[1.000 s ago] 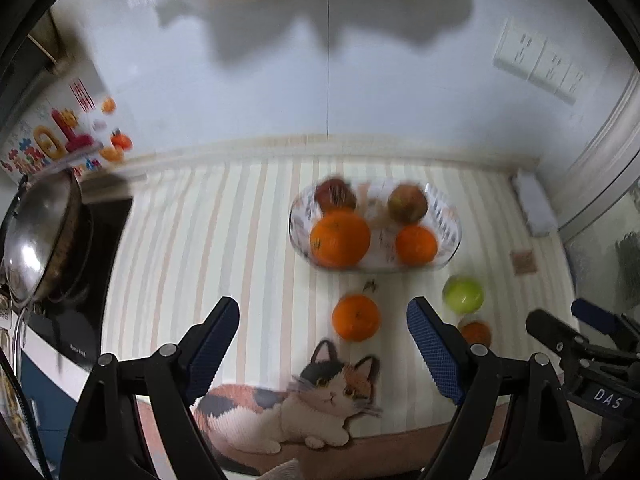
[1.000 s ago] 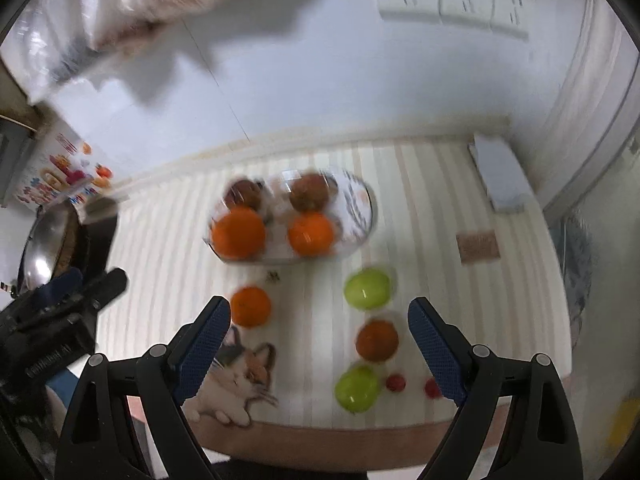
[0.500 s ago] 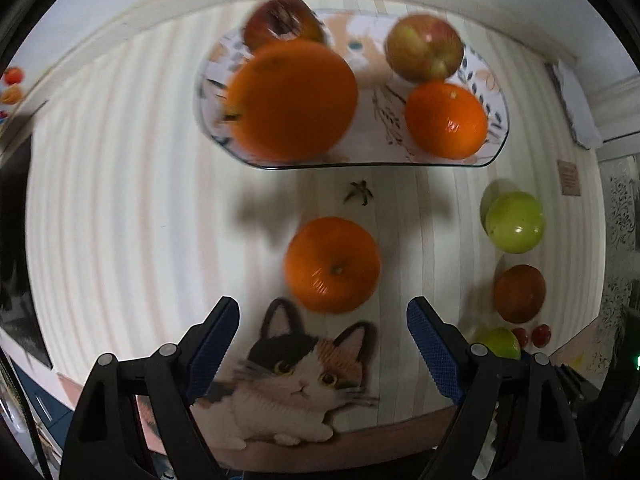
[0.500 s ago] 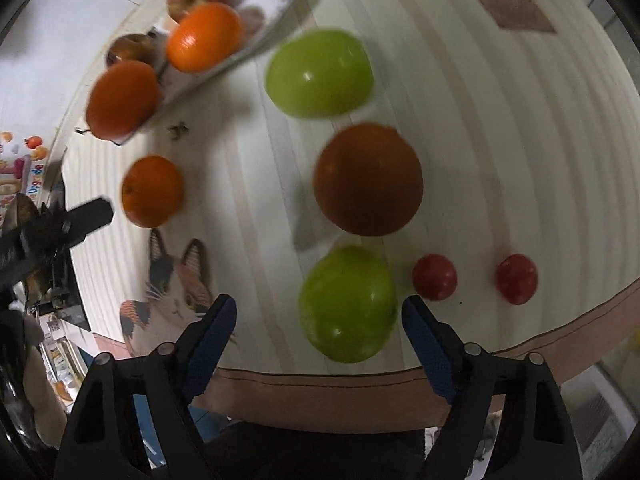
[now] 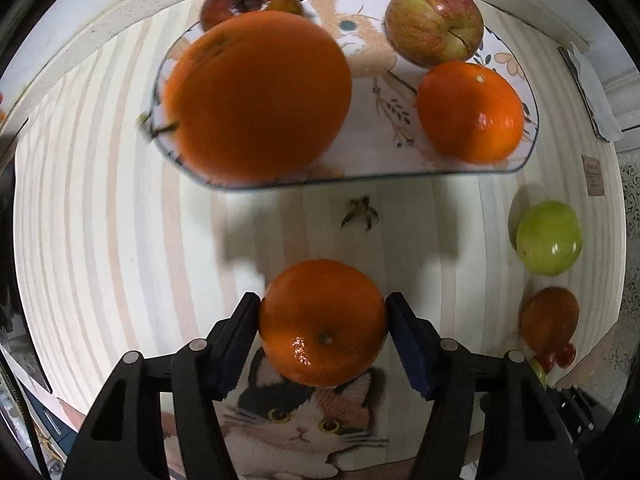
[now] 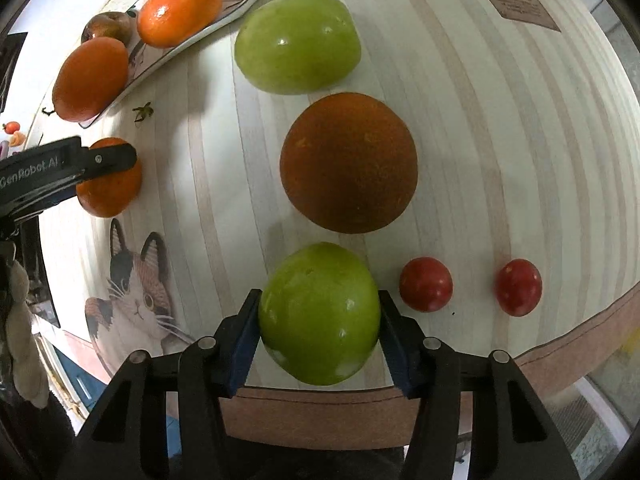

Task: Organize fruits
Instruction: 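Grasp a tangerine with the left tool while the right tool grasps a green apple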

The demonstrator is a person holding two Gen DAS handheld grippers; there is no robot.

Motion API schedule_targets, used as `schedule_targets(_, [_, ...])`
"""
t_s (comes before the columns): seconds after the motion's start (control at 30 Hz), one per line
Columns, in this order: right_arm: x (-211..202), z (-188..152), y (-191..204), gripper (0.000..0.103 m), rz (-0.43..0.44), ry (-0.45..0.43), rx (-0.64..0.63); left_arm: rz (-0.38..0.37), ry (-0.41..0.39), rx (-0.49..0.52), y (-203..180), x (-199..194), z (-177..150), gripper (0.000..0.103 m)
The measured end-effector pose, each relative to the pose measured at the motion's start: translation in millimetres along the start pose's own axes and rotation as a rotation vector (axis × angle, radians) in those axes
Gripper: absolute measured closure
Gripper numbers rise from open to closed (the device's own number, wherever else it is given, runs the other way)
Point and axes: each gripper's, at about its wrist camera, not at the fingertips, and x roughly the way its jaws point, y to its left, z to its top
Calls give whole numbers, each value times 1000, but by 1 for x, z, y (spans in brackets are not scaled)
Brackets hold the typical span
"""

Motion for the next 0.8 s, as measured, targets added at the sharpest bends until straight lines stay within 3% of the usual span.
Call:
schedule_targets(0.23, [1, 0, 30, 45, 17, -21, -85, -31, 56, -13, 14, -1, -72, 41])
schedule_targets(0.37, [9, 1, 41, 45, -2, -11, -122, -34, 75, -55, 23, 9, -91, 41])
schedule_targets(0.67, [7, 6, 44, 45, -25, 9, -146, -50, 43, -88, 25, 6, -103, 41])
schedule_targets(0.8, [3, 3, 39, 45, -7, -23, -134, -52, 38, -78, 29, 3, -82, 41])
